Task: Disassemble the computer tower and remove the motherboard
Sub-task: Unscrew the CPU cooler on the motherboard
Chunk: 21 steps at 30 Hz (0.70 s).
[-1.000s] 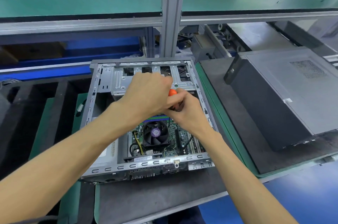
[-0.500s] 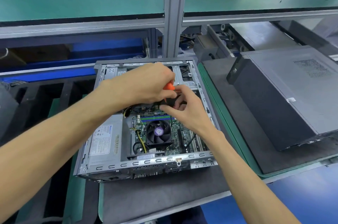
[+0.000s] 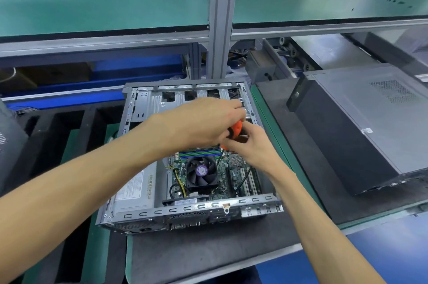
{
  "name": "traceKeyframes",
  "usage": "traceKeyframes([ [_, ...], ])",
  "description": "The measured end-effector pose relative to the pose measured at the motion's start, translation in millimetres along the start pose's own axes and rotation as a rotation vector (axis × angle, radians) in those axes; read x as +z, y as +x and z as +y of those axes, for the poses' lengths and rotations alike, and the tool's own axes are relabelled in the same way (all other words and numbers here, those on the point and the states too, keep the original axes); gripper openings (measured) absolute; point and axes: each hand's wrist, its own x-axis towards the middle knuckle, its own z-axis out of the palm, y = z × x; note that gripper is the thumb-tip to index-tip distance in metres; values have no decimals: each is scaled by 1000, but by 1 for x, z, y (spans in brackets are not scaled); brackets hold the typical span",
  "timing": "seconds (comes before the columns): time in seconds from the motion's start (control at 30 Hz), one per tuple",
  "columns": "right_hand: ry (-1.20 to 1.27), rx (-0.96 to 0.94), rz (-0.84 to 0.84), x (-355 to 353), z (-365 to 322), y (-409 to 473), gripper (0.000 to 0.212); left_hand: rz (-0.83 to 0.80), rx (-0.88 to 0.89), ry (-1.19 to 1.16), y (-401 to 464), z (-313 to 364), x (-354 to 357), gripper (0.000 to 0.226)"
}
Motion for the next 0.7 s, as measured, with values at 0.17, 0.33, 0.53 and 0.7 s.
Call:
traceKeyframes([
  [0.17,69,5,4,6,-3,-2,24,6,-80,93,11,-1,-1,32],
  [0.33,47,-86,79,10,1,-2,28,80,-238,328,19,1,-1,54],
  [0.53,8,-102,3,16,3,0,16,-46,-209,202,2,1,2,33],
  [0.7,3,-85,-37,8,5,2,13,-164,-52,-100,-4,-4,-9,31],
])
